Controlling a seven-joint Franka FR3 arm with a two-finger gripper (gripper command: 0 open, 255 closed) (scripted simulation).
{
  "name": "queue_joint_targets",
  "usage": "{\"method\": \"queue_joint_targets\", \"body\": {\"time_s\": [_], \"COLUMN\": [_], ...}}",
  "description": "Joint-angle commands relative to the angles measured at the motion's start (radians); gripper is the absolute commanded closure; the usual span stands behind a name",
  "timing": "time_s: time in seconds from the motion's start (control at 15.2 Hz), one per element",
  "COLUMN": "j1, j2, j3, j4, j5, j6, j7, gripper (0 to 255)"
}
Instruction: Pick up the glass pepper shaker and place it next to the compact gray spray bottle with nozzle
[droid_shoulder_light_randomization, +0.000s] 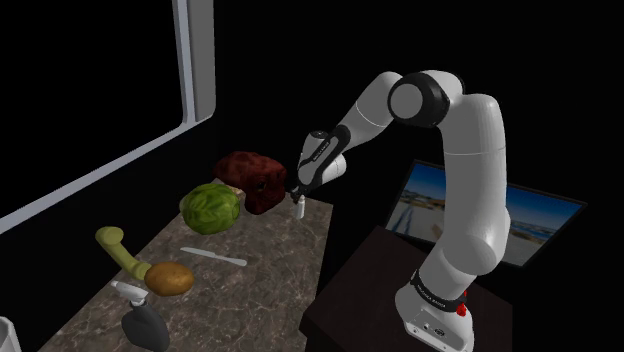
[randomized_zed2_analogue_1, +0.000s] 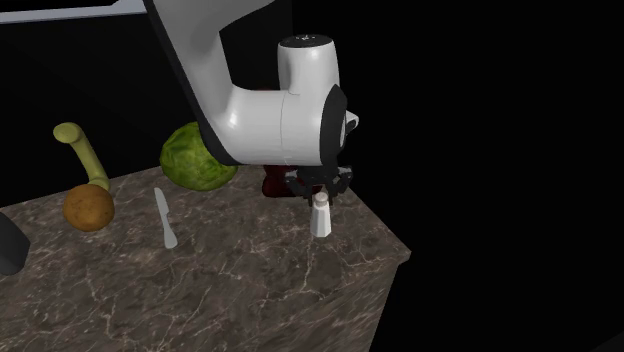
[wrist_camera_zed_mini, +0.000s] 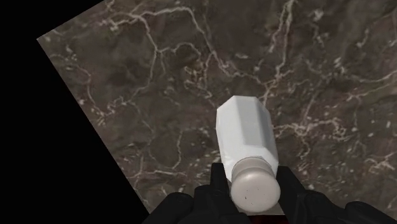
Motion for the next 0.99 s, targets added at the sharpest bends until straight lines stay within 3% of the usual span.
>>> {"method": "queue_joint_targets", "body": {"time_s": [0.0,0.92], "j1": [0.000,0.016], "j2": [0.000,-0.140], "j3": [0.000,-0.020], "j4": [0.000,-0.024], "j5": [0.000,-0.017], "j6": [0.000,-0.115], "j7": [0.000,0.006], "gripper": [255,255]}}
